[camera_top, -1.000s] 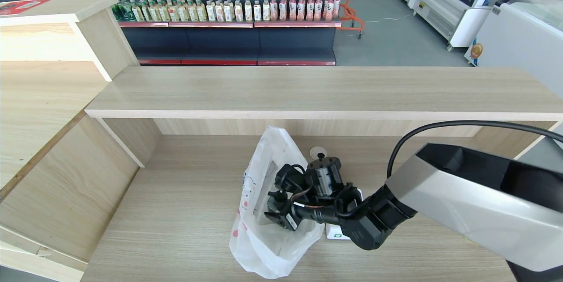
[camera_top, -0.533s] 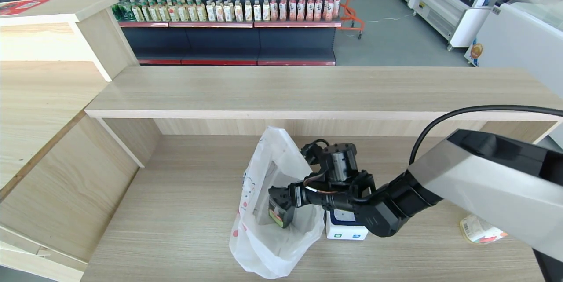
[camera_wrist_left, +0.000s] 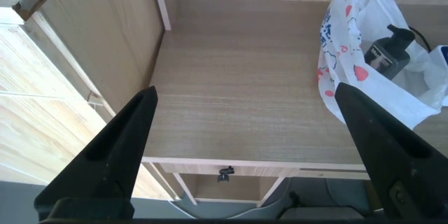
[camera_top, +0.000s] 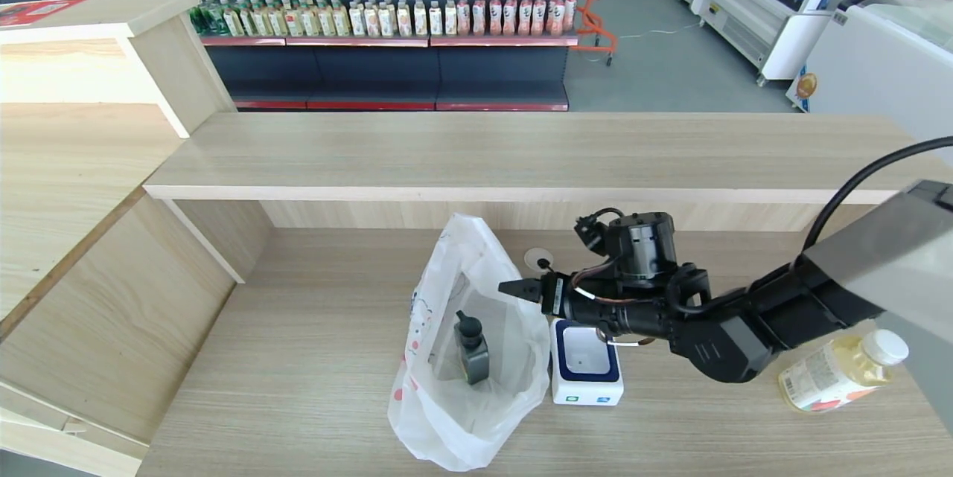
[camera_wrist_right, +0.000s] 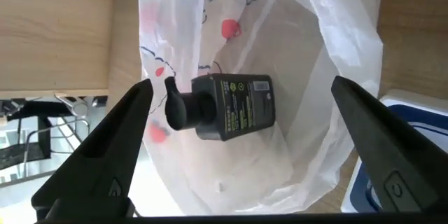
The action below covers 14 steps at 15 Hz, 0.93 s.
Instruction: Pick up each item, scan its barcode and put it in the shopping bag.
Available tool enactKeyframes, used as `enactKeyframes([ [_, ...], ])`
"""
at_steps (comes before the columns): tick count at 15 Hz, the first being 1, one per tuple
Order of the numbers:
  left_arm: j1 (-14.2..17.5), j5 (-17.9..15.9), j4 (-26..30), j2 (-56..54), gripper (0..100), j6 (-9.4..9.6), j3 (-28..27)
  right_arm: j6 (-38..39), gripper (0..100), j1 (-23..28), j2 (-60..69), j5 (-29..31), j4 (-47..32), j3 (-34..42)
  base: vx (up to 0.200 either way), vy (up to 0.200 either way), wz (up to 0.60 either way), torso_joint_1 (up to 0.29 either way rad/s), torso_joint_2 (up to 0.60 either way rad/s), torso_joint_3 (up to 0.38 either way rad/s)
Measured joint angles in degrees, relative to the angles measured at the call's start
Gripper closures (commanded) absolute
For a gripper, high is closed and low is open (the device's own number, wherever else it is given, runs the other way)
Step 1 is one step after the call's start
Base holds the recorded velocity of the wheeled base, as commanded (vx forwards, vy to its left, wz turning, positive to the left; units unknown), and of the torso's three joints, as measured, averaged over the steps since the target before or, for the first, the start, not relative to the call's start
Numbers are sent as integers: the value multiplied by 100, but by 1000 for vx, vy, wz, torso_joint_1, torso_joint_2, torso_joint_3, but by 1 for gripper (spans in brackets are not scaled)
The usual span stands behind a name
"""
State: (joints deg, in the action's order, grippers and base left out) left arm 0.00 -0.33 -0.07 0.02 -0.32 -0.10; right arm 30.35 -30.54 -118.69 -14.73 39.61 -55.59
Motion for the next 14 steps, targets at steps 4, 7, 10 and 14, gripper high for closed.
enactKeyframes([
  [4, 0, -2, 0, 0, 0, -1, 0, -411, 0, 546, 763, 34, -450, 714, 0, 0, 0, 0, 0, 0],
  [7, 0, -2, 0, 0, 0, -1, 0, -2138, 0, 1425, 1838, 28, -1109, 1475, 0, 0, 0, 0, 0, 0],
  [10, 0, 0, 0, 0, 0, 0, 0, -2901, 0, 1998, 3079, 15, -1301, 1985, 0, 0, 0, 0, 0, 0],
  [14, 0, -2, 0, 0, 0, 0, 0, -2866, 0, 2192, 4595, 157, -1364, 2721, 0, 0, 0, 0, 0, 0],
])
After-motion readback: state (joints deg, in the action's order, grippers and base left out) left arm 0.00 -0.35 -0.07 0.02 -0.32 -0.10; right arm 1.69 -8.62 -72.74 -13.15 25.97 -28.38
